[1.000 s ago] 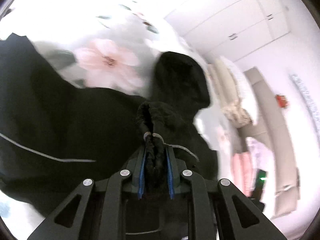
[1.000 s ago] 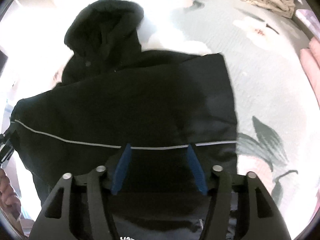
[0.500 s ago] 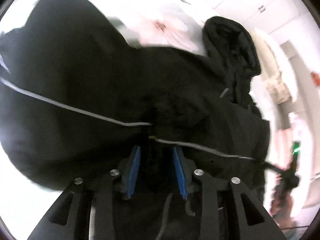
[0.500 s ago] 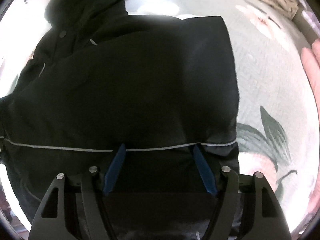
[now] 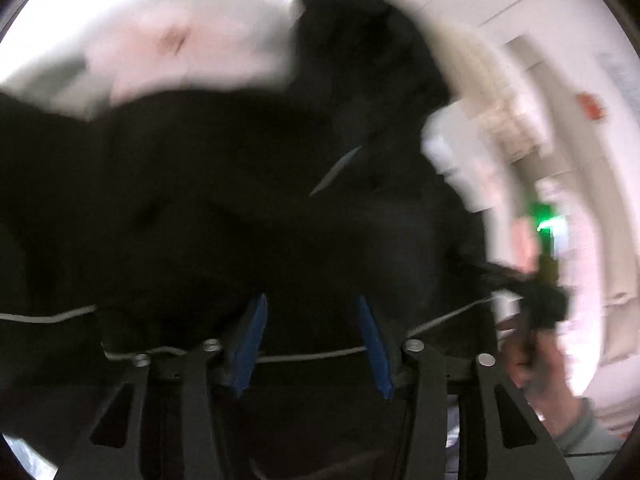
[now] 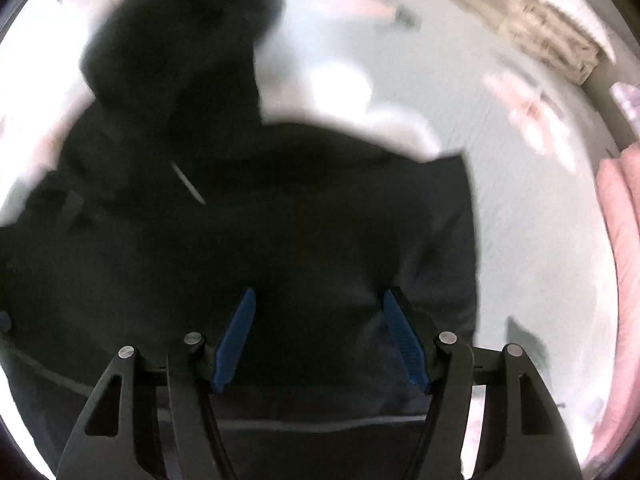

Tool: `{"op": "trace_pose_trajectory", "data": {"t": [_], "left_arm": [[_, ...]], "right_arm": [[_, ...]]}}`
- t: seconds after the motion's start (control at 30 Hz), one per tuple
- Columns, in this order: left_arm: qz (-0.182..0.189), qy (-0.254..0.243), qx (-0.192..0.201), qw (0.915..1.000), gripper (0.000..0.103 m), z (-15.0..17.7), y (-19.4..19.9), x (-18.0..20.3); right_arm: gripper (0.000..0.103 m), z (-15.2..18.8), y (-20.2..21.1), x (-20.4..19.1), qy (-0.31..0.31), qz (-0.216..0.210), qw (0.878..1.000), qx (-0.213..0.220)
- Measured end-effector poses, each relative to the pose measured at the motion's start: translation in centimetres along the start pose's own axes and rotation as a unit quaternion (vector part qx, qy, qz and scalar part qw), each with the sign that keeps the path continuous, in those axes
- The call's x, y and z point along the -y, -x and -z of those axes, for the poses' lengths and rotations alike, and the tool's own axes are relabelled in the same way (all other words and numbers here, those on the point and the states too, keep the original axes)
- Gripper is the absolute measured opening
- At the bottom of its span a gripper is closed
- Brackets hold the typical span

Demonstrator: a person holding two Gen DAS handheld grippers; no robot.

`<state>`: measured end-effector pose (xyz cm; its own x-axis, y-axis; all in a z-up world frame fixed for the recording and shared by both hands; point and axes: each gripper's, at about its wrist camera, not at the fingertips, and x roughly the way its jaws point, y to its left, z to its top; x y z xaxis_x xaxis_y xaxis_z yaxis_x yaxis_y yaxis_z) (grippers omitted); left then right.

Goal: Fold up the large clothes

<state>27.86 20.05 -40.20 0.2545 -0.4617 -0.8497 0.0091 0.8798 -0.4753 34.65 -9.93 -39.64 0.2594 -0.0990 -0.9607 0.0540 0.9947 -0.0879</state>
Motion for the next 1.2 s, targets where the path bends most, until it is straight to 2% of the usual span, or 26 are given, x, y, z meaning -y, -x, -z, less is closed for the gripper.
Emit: {"op": "trace_pose_trajectory", "data": {"t": [0.07,0.13,0.17,0.23,0.27,0.33,0.37,0.4,0.5,0.57,0.63,0.67,0.73,0.8,0.87,1.0,1.07,1.13,1.2], "left_arm": [[0.011,0.028,0.002,0.9996,0.002,-0.1,-0.4,-2.2],[0.067,0.085,-0.007,0.9941,0.002,-0.1,0.2,-4.9],[0.076,0.103,-0.005,0.9917,0.002,-0.1,0.9,-5.7],[0.053,0.071,0.008,0.9960,0.003,0.3,3.0,-4.9],[0.042,0.055,0.011,0.9976,0.009,0.9,3.7,-4.4],[0.034,0.027,0.017,0.9989,0.031,1.8,5.2,-3.1],[0.024,0.017,0.026,0.9992,0.055,2.3,5.8,-2.4],[0.009,0.006,0.038,0.9992,0.069,3.0,6.5,-1.6],[-0.027,-0.028,0.066,0.9970,0.070,5.3,7.1,0.0],[-0.073,-0.037,0.059,0.9949,0.070,6.2,6.3,0.2],[-0.115,-0.055,0.051,0.9905,0.070,6.8,4.5,0.6],[-0.131,-0.063,0.048,0.9882,0.069,7.0,3.7,1.0],[-0.162,-0.068,0.042,0.9835,0.072,7.3,1.8,1.4],[-0.186,-0.075,0.054,0.9781,0.080,7.7,1.1,2.1],[-0.197,-0.064,0.056,0.9767,0.081,7.9,1.1,2.1],[-0.175,-0.030,0.054,0.9826,0.084,7.5,1.5,1.3],[-0.186,-0.033,0.047,0.9808,0.085,7.4,1.4,1.7],[-0.214,-0.036,0.039,0.9755,0.085,7.6,1.5,2.7],[-0.211,-0.026,0.054,0.9757,0.085,8.2,2.7,3.7]], "right_arm": [[0.073,-0.3,0.0,0.4,-0.004,-0.004,1.000,-0.004],[0.073,-0.6,0.0,1.1,-0.012,-0.024,1.000,-0.014],[0.073,-0.7,0.3,1.5,-0.015,-0.032,0.999,-0.016],[0.072,-0.4,1.7,1.8,-0.012,-0.039,0.999,-0.013],[0.072,0.2,3.0,1.9,-0.010,-0.048,0.999,-0.007],[0.072,1.8,5.5,2.1,-0.012,-0.067,0.998,0.007],[0.072,3.1,6.8,2.2,-0.012,-0.075,0.997,0.012],[0.072,4.2,7.7,2.0,-0.010,-0.074,0.997,0.015],[0.072,8.0,9.1,1.5,0.006,-0.046,0.999,0.013],[0.072,10.4,8.5,1.0,0.021,-0.015,1.000,0.000],[0.072,11.6,6.3,1.2,0.025,0.009,0.999,-0.036],[0.072,12.1,5.0,1.2,0.024,0.012,0.998,-0.053],[0.077,12.1,4.0,1.0,0.025,0.013,0.998,-0.051],[0.080,11.5,3.7,0.9,0.022,0.016,0.998,-0.052],[0.083,11.3,3.7,1.1,0.015,0.010,0.999,-0.051],[0.089,11.5,3.9,1.4,0.018,-0.009,0.999,-0.031],[0.092,11.6,4.0,1.7,0.023,-0.019,0.999,-0.021],[0.102,12.2,4.2,1.7,0.031,-0.032,0.999,-0.012],[0.103,12.5,4.7,1.4,0.050,-0.027,0.998,-0.008]]}}
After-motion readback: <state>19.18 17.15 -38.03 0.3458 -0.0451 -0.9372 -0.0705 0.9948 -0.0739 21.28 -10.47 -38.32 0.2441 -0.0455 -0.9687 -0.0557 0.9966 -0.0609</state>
